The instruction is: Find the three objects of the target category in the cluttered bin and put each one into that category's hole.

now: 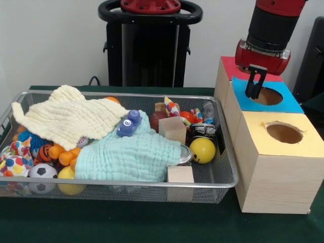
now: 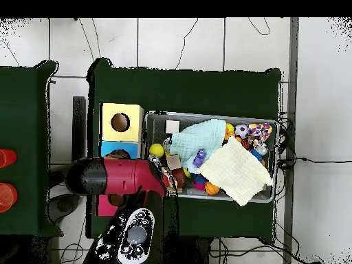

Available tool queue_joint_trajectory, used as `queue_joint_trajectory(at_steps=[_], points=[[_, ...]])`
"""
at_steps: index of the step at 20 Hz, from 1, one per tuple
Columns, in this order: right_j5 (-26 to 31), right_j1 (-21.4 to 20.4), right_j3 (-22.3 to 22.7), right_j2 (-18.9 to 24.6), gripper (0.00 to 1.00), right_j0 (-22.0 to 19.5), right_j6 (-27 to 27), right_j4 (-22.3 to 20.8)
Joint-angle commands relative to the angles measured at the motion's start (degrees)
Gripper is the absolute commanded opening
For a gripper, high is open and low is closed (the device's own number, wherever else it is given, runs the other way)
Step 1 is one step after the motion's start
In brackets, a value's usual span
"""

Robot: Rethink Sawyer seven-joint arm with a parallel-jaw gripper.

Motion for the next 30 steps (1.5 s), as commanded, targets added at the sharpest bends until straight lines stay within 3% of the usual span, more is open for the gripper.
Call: queue_joint_trajectory(at_steps=[1, 14, 18, 21, 30], points=[[17.85, -7.53, 0.56, -2.26, 0.0, -3.62, 1.45, -3.17], [12.06, -7.11, 5.28, 0.37, 0.0, -3.83, 4.56, -0.72], [11.45, -5.75, 2.84, -1.98, 0.0, 2.6, 12.05, 0.31], [9.36, -5.1, 3.73, -0.11, 0.0, 1.71, 11.4, 1.79], [6.06, -3.62, 3.95, 0.15, 0.0, 0.7, 9.86, 1.64]])
